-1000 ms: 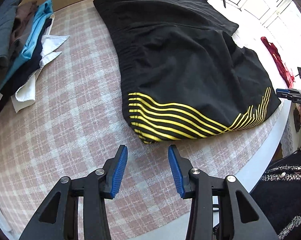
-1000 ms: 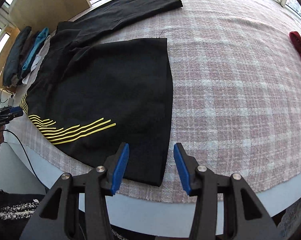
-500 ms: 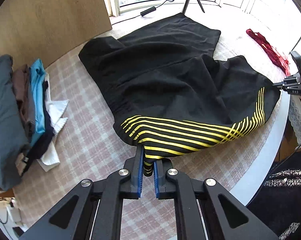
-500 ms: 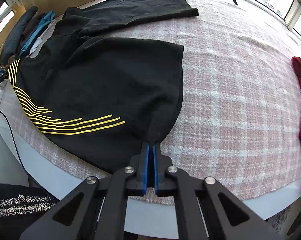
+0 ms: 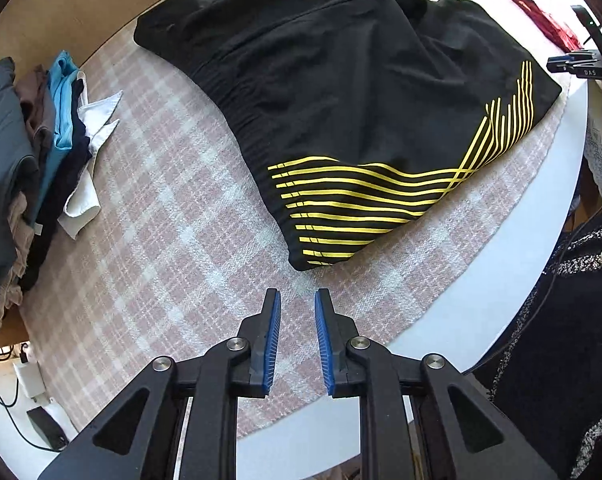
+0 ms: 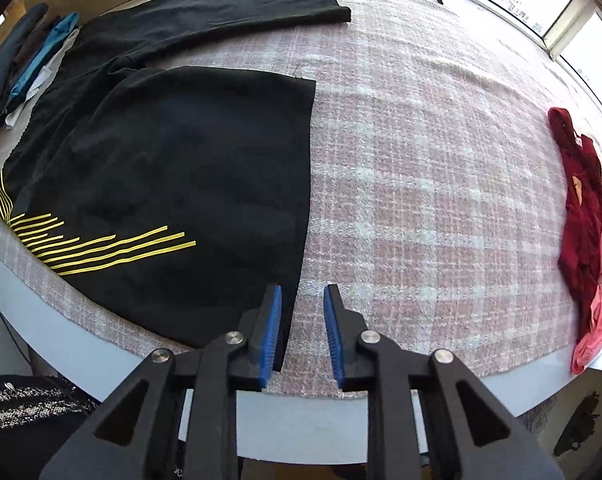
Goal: Fold clothes
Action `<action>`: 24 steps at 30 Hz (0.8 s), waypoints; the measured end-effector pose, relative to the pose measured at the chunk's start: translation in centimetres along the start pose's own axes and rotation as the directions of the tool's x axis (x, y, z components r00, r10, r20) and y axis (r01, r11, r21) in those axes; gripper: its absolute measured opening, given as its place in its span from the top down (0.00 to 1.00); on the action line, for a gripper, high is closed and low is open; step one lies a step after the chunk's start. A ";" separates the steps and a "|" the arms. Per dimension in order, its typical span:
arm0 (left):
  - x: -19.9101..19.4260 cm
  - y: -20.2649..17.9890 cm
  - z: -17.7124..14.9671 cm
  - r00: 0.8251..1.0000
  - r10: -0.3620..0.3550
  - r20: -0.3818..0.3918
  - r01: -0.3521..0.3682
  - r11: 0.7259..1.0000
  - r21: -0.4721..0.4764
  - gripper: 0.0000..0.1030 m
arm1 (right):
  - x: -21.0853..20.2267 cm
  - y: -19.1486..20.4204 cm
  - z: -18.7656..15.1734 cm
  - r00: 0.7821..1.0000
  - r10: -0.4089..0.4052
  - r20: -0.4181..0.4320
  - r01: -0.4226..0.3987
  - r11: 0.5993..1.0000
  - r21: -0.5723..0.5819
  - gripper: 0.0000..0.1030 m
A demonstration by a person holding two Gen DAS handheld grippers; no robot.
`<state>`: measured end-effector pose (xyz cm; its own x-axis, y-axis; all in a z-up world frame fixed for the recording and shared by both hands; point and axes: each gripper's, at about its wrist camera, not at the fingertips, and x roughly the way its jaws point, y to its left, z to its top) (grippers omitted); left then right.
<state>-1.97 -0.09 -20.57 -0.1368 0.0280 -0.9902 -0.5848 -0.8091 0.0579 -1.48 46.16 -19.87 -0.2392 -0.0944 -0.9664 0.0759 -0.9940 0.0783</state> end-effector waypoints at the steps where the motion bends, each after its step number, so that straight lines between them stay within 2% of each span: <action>1: 0.0 -0.2 0.0 1.000 0.013 0.013 -0.013 1.000 -0.001 0.81 | 0.3 -0.1 0.0 1.000 -0.004 -0.010 0.004 1.000 0.004 0.70; 5: 0.6 -1.7 1.3 0.997 0.065 0.046 -0.067 0.996 0.059 0.80 | 1.3 0.1 0.2 1.000 -0.001 -0.026 0.001 1.000 0.014 0.65; 9: 1.7 -2.2 2.7 0.996 0.071 0.048 -0.075 0.993 0.096 0.78 | 2.8 2.3 0.9 1.000 0.017 -0.014 -0.017 1.000 -0.026 0.62; 12: 1.9 -2.3 3.2 0.996 0.066 0.052 -0.072 0.992 0.106 0.83 | 2.9 2.8 0.8 1.000 -0.012 0.000 0.012 0.998 -0.054 0.61; 14: 1.5 -2.2 3.3 0.996 0.056 0.064 -0.063 0.992 0.106 1.00 | 2.8 2.7 0.7 1.000 -0.018 -0.004 0.017 0.999 -0.049 0.61; 18: 0.6 -1.4 3.4 0.995 0.029 0.093 -0.037 0.995 0.094 1.00 | 2.5 2.4 0.5 1.000 -0.007 -0.005 0.007 0.999 -0.034 0.61; 21: 0.1 -0.7 3.5 0.994 0.016 0.110 -0.023 0.997 0.067 1.00 | 2.1 2.7 -0.1 0.999 -0.043 0.010 0.044 0.995 -0.084 0.61; 23: -0.4 0.0 3.5 0.992 0.004 0.127 -0.010 0.999 0.044 1.00 | 2.0 3.3 0.2 0.999 -0.041 0.015 0.043 0.992 -0.120 0.80; 24: -0.6 0.5 3.4 0.991 -0.002 0.136 -0.001 1.000 0.028 1.00 | 2.0 3.4 0.4 1.000 -0.026 0.006 0.026 0.992 -0.125 0.96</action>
<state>-4.95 1.47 -19.47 -0.2429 0.1096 -0.9639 -0.6069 -0.7923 0.0629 -2.07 42.55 -21.44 -0.2474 -0.0691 -0.9665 0.1898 -0.9816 0.0216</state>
